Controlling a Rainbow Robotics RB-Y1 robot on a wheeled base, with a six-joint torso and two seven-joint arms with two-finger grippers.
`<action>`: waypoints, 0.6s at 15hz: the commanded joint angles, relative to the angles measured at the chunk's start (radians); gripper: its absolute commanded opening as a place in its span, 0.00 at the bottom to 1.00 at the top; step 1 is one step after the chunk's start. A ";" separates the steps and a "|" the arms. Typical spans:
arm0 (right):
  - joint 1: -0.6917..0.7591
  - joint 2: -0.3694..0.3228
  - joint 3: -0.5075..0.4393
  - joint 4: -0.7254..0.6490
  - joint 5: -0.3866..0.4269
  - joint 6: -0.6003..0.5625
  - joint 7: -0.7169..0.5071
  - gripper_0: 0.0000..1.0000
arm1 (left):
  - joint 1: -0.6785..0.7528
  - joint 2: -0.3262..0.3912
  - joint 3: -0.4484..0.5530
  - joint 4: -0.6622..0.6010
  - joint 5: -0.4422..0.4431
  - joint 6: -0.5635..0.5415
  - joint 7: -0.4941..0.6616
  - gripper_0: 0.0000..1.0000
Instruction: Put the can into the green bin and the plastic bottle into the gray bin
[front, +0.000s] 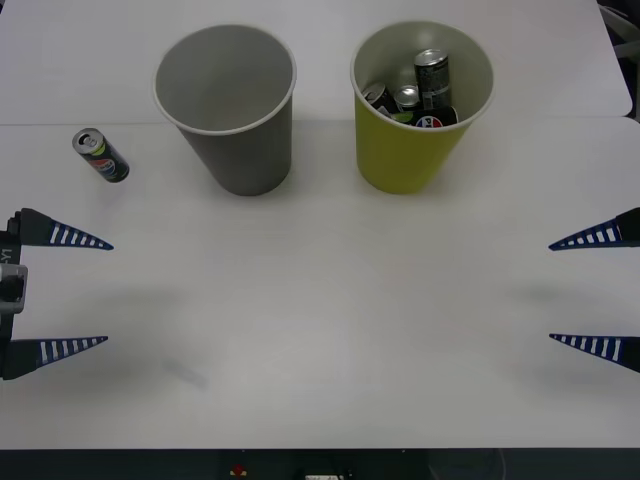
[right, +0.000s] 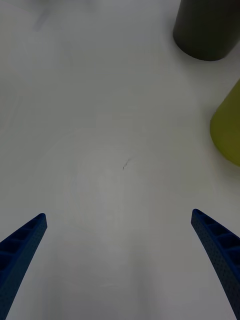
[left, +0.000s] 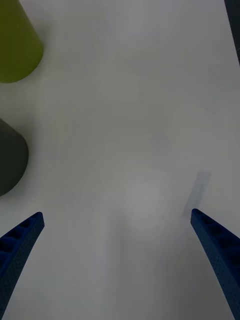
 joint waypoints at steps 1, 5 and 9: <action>0.000 0.000 0.000 0.000 0.000 0.000 0.000 1.00 | 0.016 -0.007 -0.004 0.018 0.001 0.007 0.000 1.00; 0.000 0.000 0.000 0.000 0.000 0.000 0.000 1.00 | 0.016 -0.002 0.019 0.021 0.017 0.013 -0.003 1.00; 0.000 0.000 0.000 0.000 0.000 0.000 0.000 1.00 | 0.022 -0.004 0.017 0.021 0.071 0.061 0.023 1.00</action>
